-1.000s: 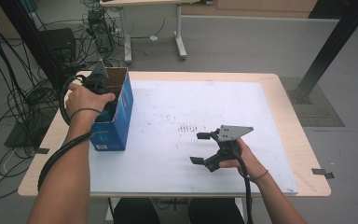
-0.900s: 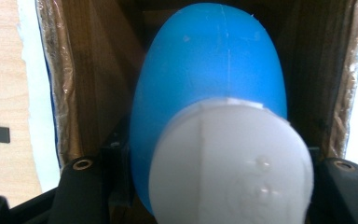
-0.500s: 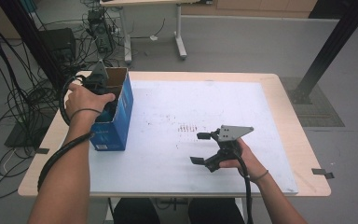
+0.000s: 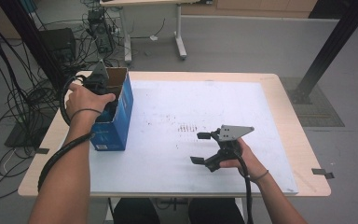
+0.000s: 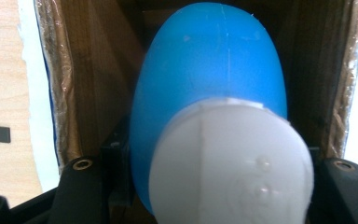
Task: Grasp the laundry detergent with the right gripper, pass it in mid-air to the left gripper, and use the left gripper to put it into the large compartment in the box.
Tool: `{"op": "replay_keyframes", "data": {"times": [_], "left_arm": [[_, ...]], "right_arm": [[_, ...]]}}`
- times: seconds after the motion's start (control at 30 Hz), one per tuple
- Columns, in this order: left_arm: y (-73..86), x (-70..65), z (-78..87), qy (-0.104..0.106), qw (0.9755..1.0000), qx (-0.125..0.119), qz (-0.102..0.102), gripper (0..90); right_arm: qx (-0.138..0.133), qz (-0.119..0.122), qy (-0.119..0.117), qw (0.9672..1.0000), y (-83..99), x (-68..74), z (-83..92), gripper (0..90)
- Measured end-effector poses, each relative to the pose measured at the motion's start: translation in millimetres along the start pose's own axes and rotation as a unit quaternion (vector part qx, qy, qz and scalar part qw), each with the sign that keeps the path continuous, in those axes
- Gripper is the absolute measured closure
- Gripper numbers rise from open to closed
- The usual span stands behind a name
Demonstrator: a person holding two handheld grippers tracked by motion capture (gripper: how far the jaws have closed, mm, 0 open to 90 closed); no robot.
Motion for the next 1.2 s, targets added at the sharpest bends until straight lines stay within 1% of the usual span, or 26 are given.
{"op": "replay_keyframes", "data": {"times": [0.83,0.93,0.97,1.0,1.07,1.2], "left_arm": [[-2.1,1.7,-0.7,0.004,1.0000,0.003,-0.006,37.2],[-1.7,2.7,-0.5,0.005,1.0000,0.004,-0.003,36.9],[-1.6,3.0,-0.1,0.005,1.0000,0.004,0.000,36.6],[-2.1,2.4,0.5,0.000,1.0000,0.007,0.000,36.8],[-1.9,2.9,1.4,0.001,1.0000,0.005,0.000,36.7],[-1.7,2.2,4.0,-0.004,1.0000,0.004,0.001,35.8]], "right_arm": [[-0.001,-0.002,-0.005,1.0000,1.2,-1.4,-4.8,8.0],[-0.001,-0.003,-0.005,1.0000,1.3,-1.5,-5.4,8.0],[-0.001,-0.003,-0.005,1.0000,1.3,-1.4,-5.3,8.0],[-0.001,-0.002,-0.005,1.0000,1.3,-1.5,-5.2,8.0],[-0.001,-0.003,-0.005,1.0000,1.3,-1.5,-5.2,8.0],[-0.001,-0.002,-0.005,1.0000,1.1,-1.4,-4.7,7.8]]}}
Point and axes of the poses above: each handheld gripper's, and its own axes: z roughly backward along the jaws, y roughly out of its underside, x roughly to its left, the point moved 5 cm from there along -z, roughly forward along the jaws, and after that the axes turned 15 degrees about -y, right-handed, at the moved point
